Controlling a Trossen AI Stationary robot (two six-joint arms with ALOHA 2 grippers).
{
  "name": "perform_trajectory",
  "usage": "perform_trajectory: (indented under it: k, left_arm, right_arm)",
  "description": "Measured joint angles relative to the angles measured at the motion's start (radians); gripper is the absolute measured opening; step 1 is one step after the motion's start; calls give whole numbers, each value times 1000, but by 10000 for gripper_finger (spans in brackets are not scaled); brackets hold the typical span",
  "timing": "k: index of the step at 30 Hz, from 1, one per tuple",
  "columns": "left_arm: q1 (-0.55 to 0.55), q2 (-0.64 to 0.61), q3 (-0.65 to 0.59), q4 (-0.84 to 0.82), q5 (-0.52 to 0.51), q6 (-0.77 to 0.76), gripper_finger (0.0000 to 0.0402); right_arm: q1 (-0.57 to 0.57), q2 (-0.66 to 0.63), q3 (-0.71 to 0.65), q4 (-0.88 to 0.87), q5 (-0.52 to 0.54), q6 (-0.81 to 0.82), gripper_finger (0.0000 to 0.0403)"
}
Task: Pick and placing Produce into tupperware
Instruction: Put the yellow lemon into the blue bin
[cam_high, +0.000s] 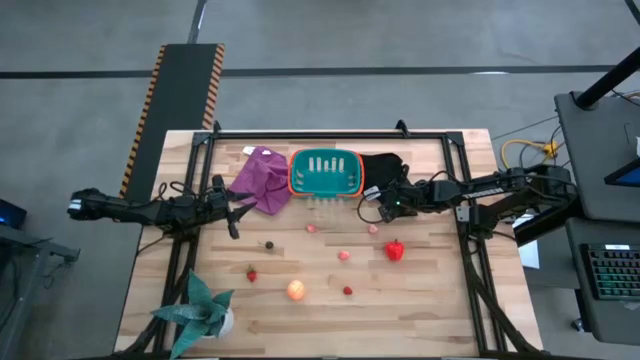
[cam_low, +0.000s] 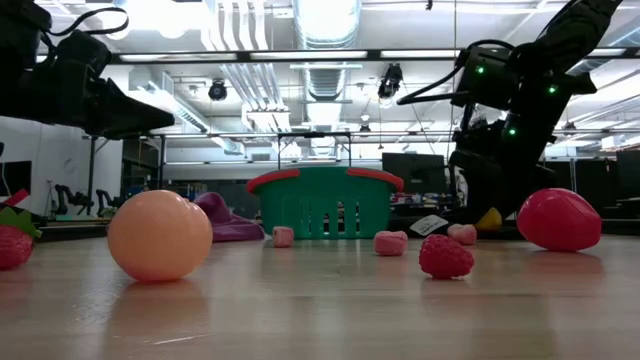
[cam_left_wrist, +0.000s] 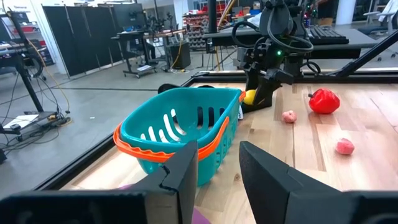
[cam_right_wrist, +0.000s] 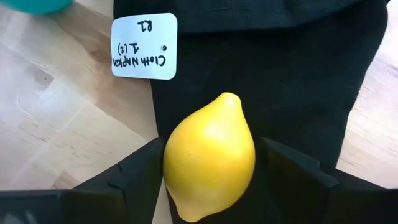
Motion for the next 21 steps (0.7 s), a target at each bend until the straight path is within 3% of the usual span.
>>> perform_trajectory:
  k: [9,21]
  left_arm:
    - [0,0,0,2,0,0,105]
    - [0,0,0,2,0,0,105]
  right_arm:
    - [0,-1,0,0,0,0,201]
    - [0,-2,42,-6,-43,-8,198]
